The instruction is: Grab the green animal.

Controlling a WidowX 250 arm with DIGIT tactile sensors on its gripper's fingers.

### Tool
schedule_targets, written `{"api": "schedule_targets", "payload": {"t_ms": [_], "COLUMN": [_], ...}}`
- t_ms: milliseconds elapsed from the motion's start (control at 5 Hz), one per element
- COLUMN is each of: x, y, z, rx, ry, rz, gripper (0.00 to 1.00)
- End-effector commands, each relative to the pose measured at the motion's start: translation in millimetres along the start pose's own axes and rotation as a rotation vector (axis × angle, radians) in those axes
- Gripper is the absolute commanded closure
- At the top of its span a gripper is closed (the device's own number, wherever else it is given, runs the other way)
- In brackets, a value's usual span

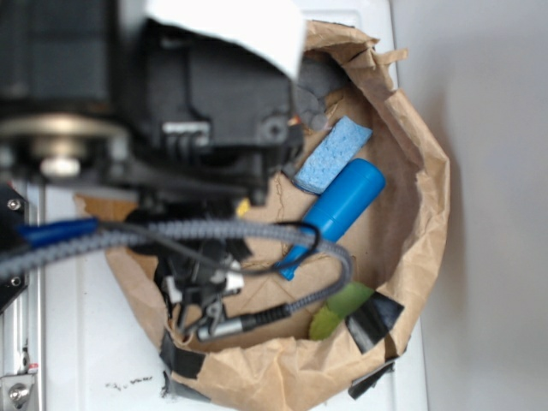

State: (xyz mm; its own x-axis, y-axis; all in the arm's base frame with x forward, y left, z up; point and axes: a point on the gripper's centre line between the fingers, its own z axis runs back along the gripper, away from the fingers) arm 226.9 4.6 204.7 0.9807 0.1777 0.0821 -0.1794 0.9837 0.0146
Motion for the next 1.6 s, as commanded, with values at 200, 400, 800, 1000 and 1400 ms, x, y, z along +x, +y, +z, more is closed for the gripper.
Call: {"api": "schedule_targets", "payload": {"t_ms": [200,400,800,1000,1400], "x": [35,30,30,30,34], "y": [6,-13,-13,-13,-24], "z": [-46,-52,-52,-52,-80], "rx": [-0.168,-0.212,-0.212,-0.212,-0.227], "ry": [-0.051,-0.124,-0.124,-0.124,-0.209], "rz": [0.371,0.451,0.451,0.451,0.454], "gripper": [0.0,0.0,0.0,0.0,0.0]}}
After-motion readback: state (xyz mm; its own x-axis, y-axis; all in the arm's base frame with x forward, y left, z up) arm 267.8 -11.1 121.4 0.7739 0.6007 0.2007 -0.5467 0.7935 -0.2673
